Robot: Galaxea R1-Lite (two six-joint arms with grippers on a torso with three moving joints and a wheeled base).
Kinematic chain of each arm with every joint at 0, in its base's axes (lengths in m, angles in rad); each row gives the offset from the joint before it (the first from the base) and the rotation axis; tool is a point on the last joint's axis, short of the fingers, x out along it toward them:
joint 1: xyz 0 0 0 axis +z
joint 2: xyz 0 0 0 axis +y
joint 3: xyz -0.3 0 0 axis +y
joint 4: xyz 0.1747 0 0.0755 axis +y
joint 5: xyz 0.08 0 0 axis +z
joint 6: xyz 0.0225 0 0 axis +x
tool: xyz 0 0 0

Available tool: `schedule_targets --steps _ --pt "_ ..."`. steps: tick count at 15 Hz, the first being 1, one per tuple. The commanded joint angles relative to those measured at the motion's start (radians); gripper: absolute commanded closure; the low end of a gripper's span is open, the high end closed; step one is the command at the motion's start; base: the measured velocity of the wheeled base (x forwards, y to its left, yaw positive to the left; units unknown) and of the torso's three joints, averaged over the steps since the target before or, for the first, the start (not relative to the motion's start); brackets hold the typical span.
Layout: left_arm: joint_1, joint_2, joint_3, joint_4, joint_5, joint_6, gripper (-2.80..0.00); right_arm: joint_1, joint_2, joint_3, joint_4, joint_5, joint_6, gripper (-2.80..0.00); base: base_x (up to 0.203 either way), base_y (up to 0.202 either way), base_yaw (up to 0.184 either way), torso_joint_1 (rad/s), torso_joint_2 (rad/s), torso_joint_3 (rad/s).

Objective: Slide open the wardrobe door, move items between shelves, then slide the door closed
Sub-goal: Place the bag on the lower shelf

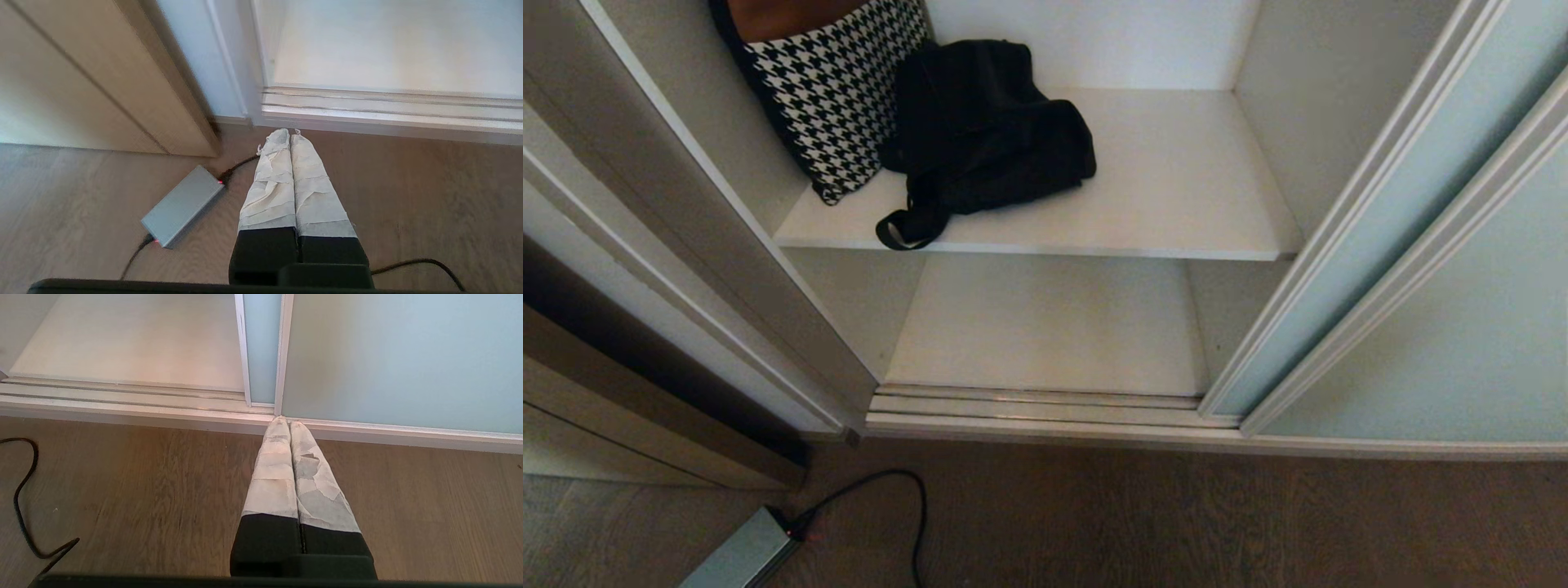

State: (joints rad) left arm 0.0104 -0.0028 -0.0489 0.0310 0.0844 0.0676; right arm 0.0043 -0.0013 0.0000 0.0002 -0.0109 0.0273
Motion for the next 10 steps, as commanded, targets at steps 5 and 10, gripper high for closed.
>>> schedule_targets --steps 5,10 --pt "0.000 0.003 0.032 -0.053 -0.091 -0.011 0.00 0.000 -0.002 0.000 0.000 0.000 0.000 0.00 0.000 0.000 0.000 0.000 0.00 0.000" --pt "0.000 0.071 -0.366 0.038 -0.095 -0.010 0.00 0.000 -0.002 0.000 0.000 0.000 0.000 0.00 0.000 0.000 0.000 0.000 0.00 0.000"
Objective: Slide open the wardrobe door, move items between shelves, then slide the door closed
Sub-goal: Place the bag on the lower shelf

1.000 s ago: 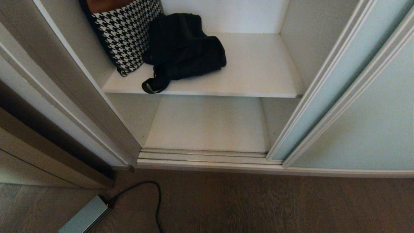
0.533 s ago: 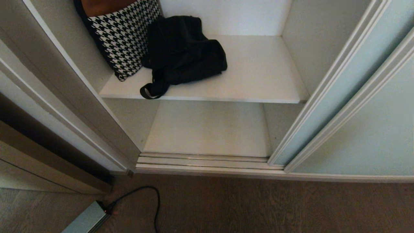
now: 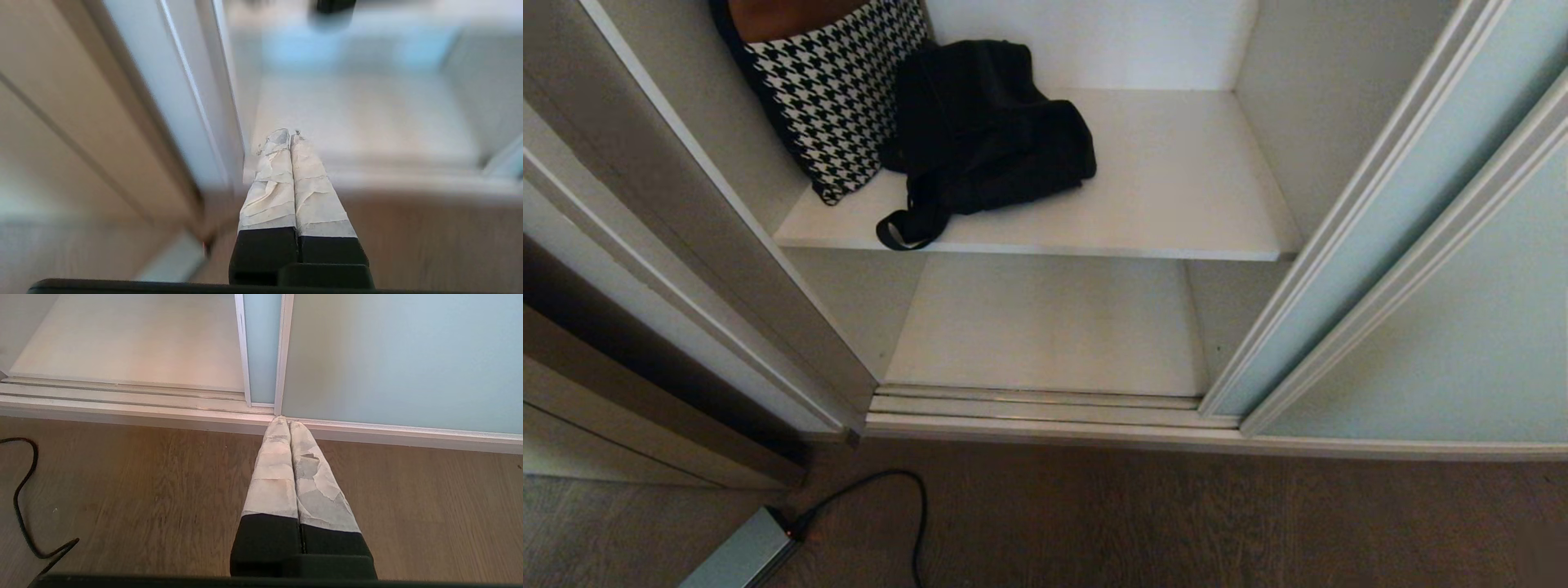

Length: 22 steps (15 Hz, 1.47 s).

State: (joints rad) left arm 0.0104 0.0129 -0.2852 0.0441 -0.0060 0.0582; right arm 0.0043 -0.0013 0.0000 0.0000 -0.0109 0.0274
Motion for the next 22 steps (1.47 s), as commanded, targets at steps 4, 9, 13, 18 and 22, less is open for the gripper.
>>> schedule_targets --steps 4,9,13,18,22 --pt "0.000 0.478 -0.439 0.067 -0.012 -0.115 0.00 0.000 -0.002 0.000 0.000 -0.001 0.000 0.00 0.000 0.000 0.000 0.000 0.00 0.000" --pt "-0.003 1.124 -0.918 0.083 -0.018 -0.358 0.00 0.000 -0.002 0.000 0.000 0.000 0.000 0.00 0.000 0.000 0.000 0.000 0.00 0.000" --pt "-0.026 1.579 -1.245 0.085 -0.027 -0.501 -2.80 0.000 -0.002 0.000 0.000 0.000 0.000 0.00 0.000 0.000 0.000 0.000 0.00 0.000" --pt "-0.046 1.963 -1.597 0.054 -0.165 -0.677 -2.80 0.000 -0.002 0.000 0.000 0.000 0.000 0.00 0.000 0.000 0.000 0.000 0.00 0.000" --pt "-0.050 2.097 -1.648 -0.148 -0.284 -0.728 -2.80 0.000 -0.002 0.000 0.000 0.000 0.000 0.00 0.000 0.000 0.000 0.000 0.00 0.000"
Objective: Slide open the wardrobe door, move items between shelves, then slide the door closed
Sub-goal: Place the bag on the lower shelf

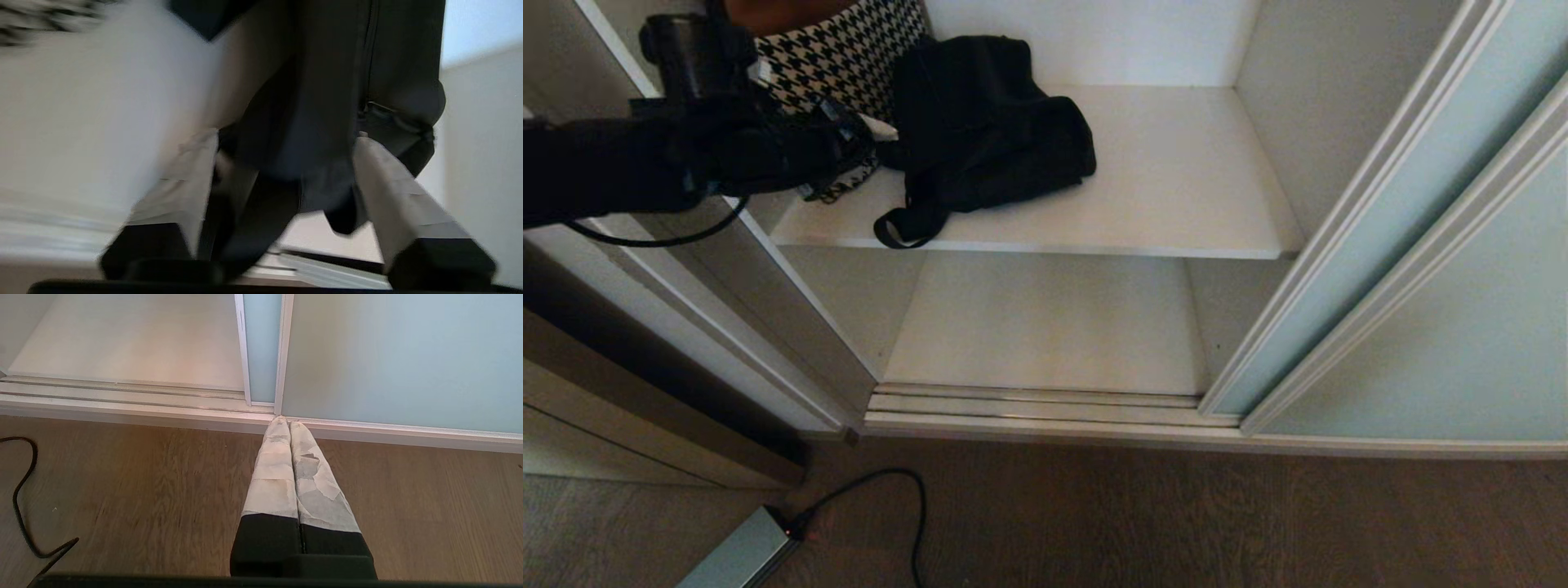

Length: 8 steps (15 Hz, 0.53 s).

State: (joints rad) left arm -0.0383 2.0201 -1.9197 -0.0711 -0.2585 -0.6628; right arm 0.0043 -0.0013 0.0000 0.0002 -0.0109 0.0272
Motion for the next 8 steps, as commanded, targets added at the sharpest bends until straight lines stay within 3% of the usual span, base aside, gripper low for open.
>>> schedule_targets --steps 1,2,5,8 --pt "-0.001 0.105 -0.015 -0.044 -0.036 -0.017 -2.80 0.000 -0.002 0.000 0.000 0.000 0.000 0.00 0.000 0.000 0.000 0.000 0.00 0.000" --pt "0.000 0.117 -0.017 -0.052 -0.044 -0.028 -2.80 0.000 -0.002 0.000 0.000 0.000 0.000 0.00 0.000 0.000 0.000 0.000 0.00 0.000" --pt "0.000 0.158 -0.018 -0.144 -0.162 -0.031 -2.80 0.000 -0.002 0.000 0.000 -0.001 0.000 0.00 0.000 0.000 0.000 0.000 0.00 0.000" --pt "-0.002 0.192 -0.018 -0.221 -0.176 -0.024 -2.80 0.000 -0.002 0.000 0.000 0.000 0.000 0.00 0.000 0.000 0.000 0.000 0.00 0.000"
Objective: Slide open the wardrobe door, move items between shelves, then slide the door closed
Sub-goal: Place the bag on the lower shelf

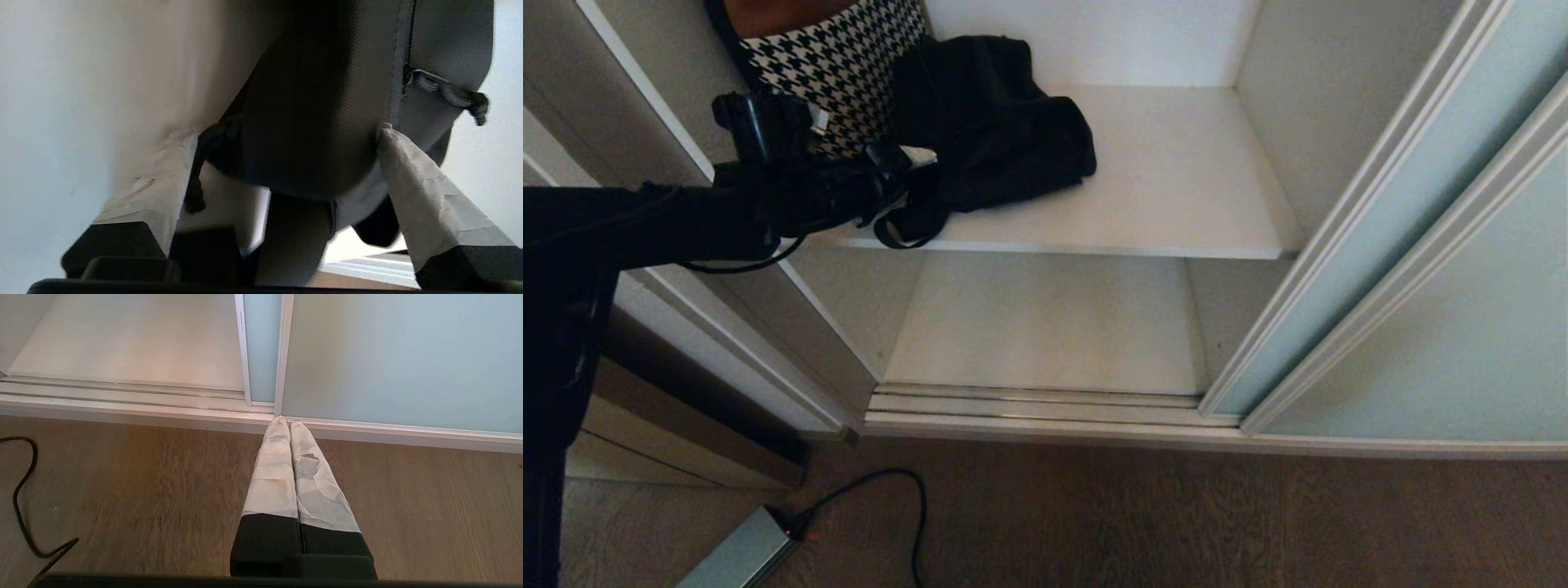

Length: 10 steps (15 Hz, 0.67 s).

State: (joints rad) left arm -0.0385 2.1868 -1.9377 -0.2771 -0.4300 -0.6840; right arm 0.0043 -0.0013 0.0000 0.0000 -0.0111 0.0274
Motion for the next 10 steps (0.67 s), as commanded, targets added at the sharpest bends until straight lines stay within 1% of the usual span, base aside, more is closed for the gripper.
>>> schedule_targets --steps 1,4,6,10 --pt "-0.001 0.034 -0.002 -0.030 -0.012 -0.002 -2.80 0.000 -0.002 0.000 0.000 0.000 0.000 0.00 0.000 0.000 0.000 0.000 0.00 0.000" --pt "-0.004 0.037 -0.006 -0.094 -0.045 -0.004 -2.80 0.000 -0.002 0.000 0.000 0.000 0.000 0.00 0.000 0.000 0.000 0.000 0.00 0.000" --pt "-0.010 0.021 -0.006 -0.095 -0.045 -0.008 -2.80 0.000 -0.002 0.000 0.000 -0.001 0.000 0.00 0.000 0.000 0.000 0.000 0.00 0.000" --pt "-0.045 0.017 -0.006 -0.099 -0.033 -0.003 -2.80 0.000 -0.002 0.000 0.000 0.000 0.000 0.00 0.000 0.000 0.000 0.000 0.00 0.000"
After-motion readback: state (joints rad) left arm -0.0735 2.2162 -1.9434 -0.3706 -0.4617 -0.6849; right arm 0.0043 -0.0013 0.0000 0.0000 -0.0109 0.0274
